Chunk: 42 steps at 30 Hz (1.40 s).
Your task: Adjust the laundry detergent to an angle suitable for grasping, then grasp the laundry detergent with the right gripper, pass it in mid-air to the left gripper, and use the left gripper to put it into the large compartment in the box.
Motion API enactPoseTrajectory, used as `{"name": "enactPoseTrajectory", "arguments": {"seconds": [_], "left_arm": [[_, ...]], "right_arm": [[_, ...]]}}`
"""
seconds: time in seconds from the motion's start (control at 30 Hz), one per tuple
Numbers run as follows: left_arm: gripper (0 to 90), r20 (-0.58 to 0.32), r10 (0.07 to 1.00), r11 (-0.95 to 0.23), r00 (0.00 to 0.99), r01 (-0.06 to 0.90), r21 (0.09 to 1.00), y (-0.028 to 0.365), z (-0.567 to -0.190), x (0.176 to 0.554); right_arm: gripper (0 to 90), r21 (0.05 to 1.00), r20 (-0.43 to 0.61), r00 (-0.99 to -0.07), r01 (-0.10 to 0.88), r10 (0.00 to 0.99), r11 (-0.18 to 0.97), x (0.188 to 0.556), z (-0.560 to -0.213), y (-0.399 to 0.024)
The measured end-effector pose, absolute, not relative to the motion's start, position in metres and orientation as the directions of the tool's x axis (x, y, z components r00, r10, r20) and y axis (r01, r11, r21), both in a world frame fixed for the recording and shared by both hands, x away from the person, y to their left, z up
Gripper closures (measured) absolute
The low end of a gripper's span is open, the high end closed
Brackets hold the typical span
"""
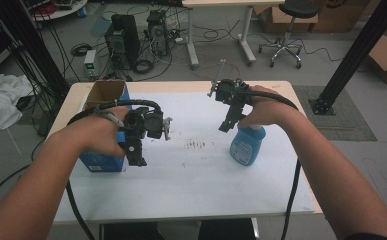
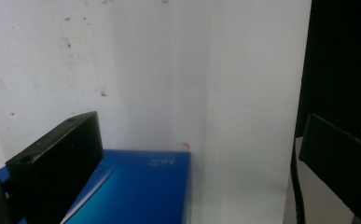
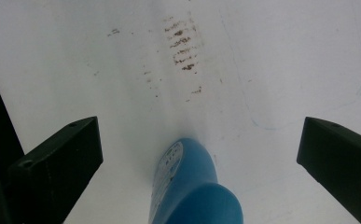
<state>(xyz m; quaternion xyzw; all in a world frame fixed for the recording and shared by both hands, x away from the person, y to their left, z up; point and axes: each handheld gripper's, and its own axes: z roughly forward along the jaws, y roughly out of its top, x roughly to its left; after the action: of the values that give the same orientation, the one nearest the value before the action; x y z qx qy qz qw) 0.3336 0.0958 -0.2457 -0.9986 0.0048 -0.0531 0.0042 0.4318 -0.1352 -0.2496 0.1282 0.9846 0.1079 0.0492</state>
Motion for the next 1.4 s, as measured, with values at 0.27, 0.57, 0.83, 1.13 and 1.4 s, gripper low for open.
{"name": "enactPoseTrajectory", "arguments": {"seconds": [0.27,0.57,0.83,1.13,1.4], "left_arm": [[0.1,0.104,-0.007,-1.000,0.995,-0.006,-0.008,0.095,-0.244,0.332],[0.1,0.109,-0.003,-1.000,0.994,-0.002,-0.005,0.093,-0.242,0.331],[0.1,0.118,-0.008,-1.000,0.993,-0.008,-0.001,0.095,-0.239,0.332],[0.1,0.125,-0.009,-1.000,0.992,-0.008,-0.010,0.096,-0.235,0.332],[0.1,0.118,-0.014,-1.000,0.993,-0.014,0.000,0.096,-0.236,0.332]], "right_arm": [[0.0,0.237,-0.068,-0.963,0.239,0.261,0.942,0.435,-0.248,-0.137],[0.0,0.237,-0.073,-0.964,0.231,0.255,0.944,0.436,-0.246,-0.137],[0.0,0.239,-0.078,-0.964,0.231,0.255,0.943,0.435,-0.244,-0.133],[0.0,0.230,-0.085,-0.964,0.228,0.253,0.946,0.432,-0.244,-0.130],[0.0,0.227,-0.084,-0.962,0.235,0.259,0.945,0.436,-0.247,-0.131]]}}
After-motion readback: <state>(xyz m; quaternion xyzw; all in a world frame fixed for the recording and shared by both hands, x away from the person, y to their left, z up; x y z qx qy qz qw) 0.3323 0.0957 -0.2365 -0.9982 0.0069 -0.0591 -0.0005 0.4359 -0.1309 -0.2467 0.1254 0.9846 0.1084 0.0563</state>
